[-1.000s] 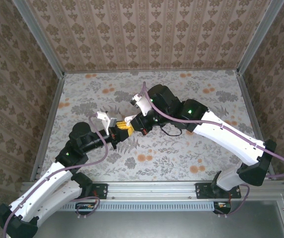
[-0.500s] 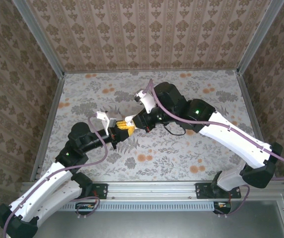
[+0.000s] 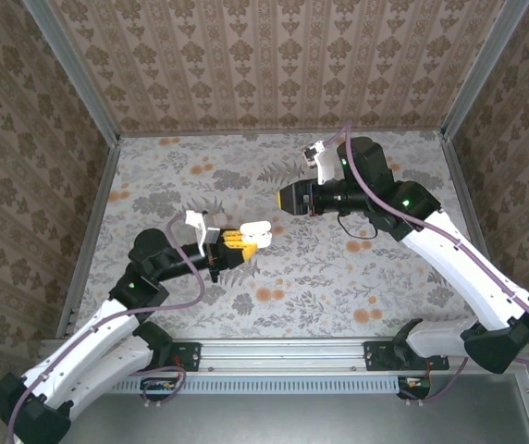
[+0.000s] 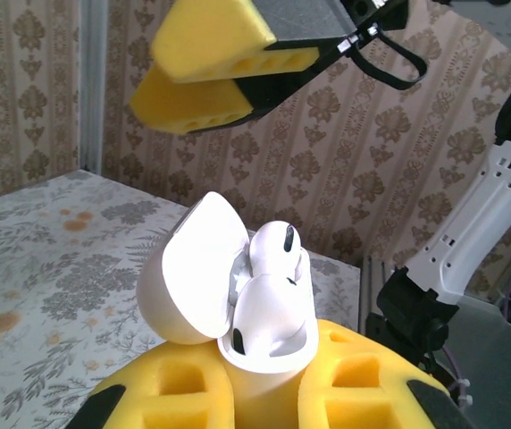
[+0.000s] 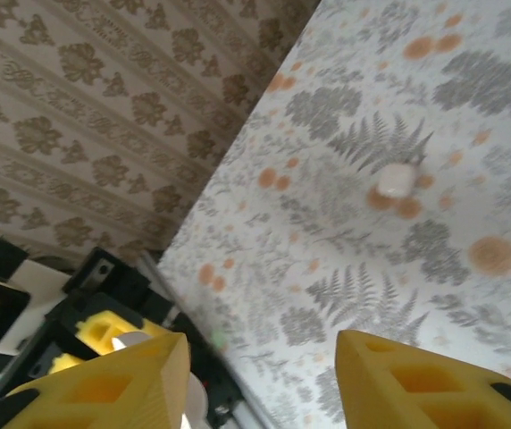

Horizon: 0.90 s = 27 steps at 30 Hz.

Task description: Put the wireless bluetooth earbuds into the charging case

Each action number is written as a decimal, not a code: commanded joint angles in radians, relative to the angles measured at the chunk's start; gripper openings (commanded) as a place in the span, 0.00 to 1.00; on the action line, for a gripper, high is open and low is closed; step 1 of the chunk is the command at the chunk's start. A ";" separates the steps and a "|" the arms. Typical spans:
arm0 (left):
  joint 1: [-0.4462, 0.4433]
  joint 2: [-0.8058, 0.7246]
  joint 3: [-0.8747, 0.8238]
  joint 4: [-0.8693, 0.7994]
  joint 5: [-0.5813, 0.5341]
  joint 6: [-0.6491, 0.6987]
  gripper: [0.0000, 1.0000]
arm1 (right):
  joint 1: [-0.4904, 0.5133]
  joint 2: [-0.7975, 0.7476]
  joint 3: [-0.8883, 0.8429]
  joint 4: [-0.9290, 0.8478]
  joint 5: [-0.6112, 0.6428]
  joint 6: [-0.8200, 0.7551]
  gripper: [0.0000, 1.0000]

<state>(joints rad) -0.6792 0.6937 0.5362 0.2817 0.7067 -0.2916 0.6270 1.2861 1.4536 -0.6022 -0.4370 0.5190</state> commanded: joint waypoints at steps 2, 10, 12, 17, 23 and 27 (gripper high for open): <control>0.002 0.023 0.042 0.080 0.078 0.024 0.00 | -0.006 0.035 -0.037 0.095 -0.171 0.119 0.42; 0.004 0.043 0.070 0.037 0.066 0.060 0.00 | 0.000 0.081 -0.079 0.197 -0.336 0.211 0.29; 0.006 0.051 0.071 0.041 0.063 0.057 0.00 | 0.004 0.084 -0.075 0.190 -0.351 0.207 0.28; 0.009 0.073 0.075 0.037 0.045 0.049 0.00 | 0.021 0.079 -0.073 0.186 -0.385 0.192 0.23; 0.031 0.089 0.076 0.047 0.025 0.018 0.00 | 0.064 0.075 -0.064 0.126 -0.406 0.144 0.20; 0.054 0.101 0.075 0.044 0.027 -0.007 0.00 | 0.079 0.052 -0.072 0.118 -0.403 0.127 0.20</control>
<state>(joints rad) -0.6468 0.7822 0.5758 0.2794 0.7689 -0.2695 0.6643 1.3678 1.3788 -0.4446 -0.7696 0.6754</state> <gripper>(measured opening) 0.136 0.198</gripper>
